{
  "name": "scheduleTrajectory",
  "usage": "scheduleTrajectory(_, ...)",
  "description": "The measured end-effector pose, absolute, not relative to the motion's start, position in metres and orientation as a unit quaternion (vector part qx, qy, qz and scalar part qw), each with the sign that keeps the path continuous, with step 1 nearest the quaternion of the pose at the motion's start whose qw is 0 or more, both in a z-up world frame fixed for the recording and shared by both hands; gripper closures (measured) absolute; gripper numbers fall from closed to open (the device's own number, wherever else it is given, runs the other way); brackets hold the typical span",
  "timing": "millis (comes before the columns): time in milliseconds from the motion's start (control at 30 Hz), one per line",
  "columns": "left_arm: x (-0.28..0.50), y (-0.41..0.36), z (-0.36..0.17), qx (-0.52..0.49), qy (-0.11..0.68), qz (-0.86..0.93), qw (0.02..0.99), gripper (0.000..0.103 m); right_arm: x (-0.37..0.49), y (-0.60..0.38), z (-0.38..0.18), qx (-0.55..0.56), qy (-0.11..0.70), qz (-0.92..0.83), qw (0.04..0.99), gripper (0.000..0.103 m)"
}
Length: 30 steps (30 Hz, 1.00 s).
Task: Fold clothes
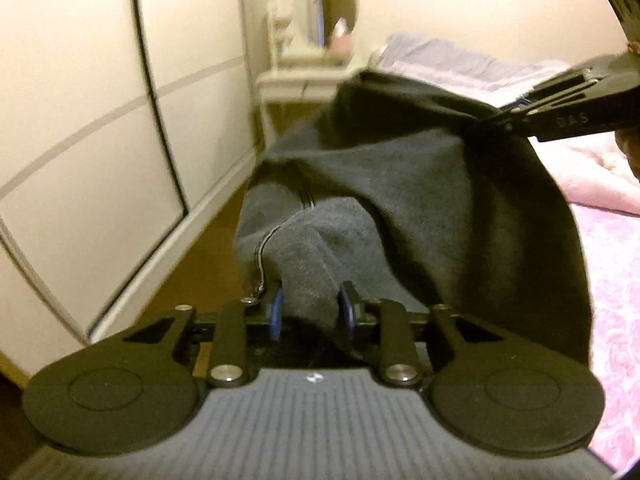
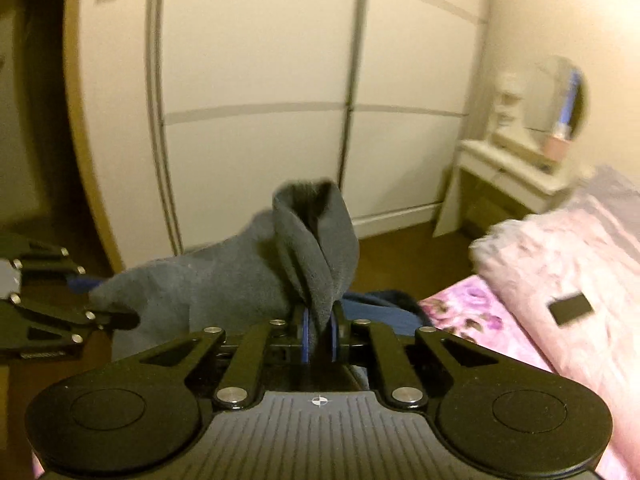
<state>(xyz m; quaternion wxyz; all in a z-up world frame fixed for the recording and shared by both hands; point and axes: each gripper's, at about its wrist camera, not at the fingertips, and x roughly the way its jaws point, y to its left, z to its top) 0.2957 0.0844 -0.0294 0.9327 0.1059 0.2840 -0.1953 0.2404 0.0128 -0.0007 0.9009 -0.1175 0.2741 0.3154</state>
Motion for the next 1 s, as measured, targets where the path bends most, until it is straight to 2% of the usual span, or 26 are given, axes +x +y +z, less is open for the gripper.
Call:
scheduleTrajectory(267, 0.163, -0.023, 0.052, 0.186, 0.188, -0.33, 0.906, 0.082, 0.084, -0.176, 0.04, 0.01, 0.231, 0.202, 0.952, 0.096)
scheduleTrajectory(400, 0.075, -0.095, 0.06, 0.211, 0.178, -0.421, 0.864, 0.082, -0.027, -0.274, 0.04, 0.055, 0.232, 0.123, 0.963, 0.095)
scheduleTrajectory(467, 0.038, -0.134, 0.05, 0.216, 0.201, -0.464, 0.835, 0.075, -0.076, -0.315, 0.023, 0.056, 0.253, 0.076, 0.963, 0.094)
scheduleTrajectory(500, 0.023, -0.151, 0.038, 0.216, 0.22, -0.483, 0.819, 0.073, -0.093, -0.334, 0.007, 0.062, 0.276, 0.05, 0.958, 0.087)
scheduleTrajectory(533, 0.008, -0.168, 0.024, 0.215, 0.239, -0.501, 0.803, 0.073, -0.109, -0.354, -0.01, 0.068, 0.3, 0.022, 0.951, 0.075)
scheduleTrajectory(567, -0.007, -0.185, 0.011, 0.215, 0.258, -0.518, 0.787, 0.07, -0.125, -0.373, -0.029, 0.074, 0.323, -0.016, 0.943, 0.046)
scheduleTrajectory(600, -0.019, -0.199, -0.005, 0.221, 0.28, -0.529, 0.77, 0.067, -0.137, -0.388, -0.043, 0.08, 0.337, -0.04, 0.937, 0.034)
scheduleTrajectory(800, -0.072, -0.211, -0.088, 0.272, 0.373, -0.516, 0.722, 0.059, -0.174, -0.427, -0.098, 0.101, 0.415, -0.078, 0.901, 0.034)
scheduleTrajectory(933, -0.061, -0.189, -0.121, 0.285, 0.417, -0.473, 0.722, 0.05, -0.163, -0.408, -0.122, 0.066, 0.447, -0.03, 0.892, 0.034)
scheduleTrajectory(1000, -0.046, -0.182, -0.133, 0.291, 0.427, -0.457, 0.724, 0.049, -0.145, -0.388, -0.142, 0.026, 0.46, -0.011, 0.888, 0.032)
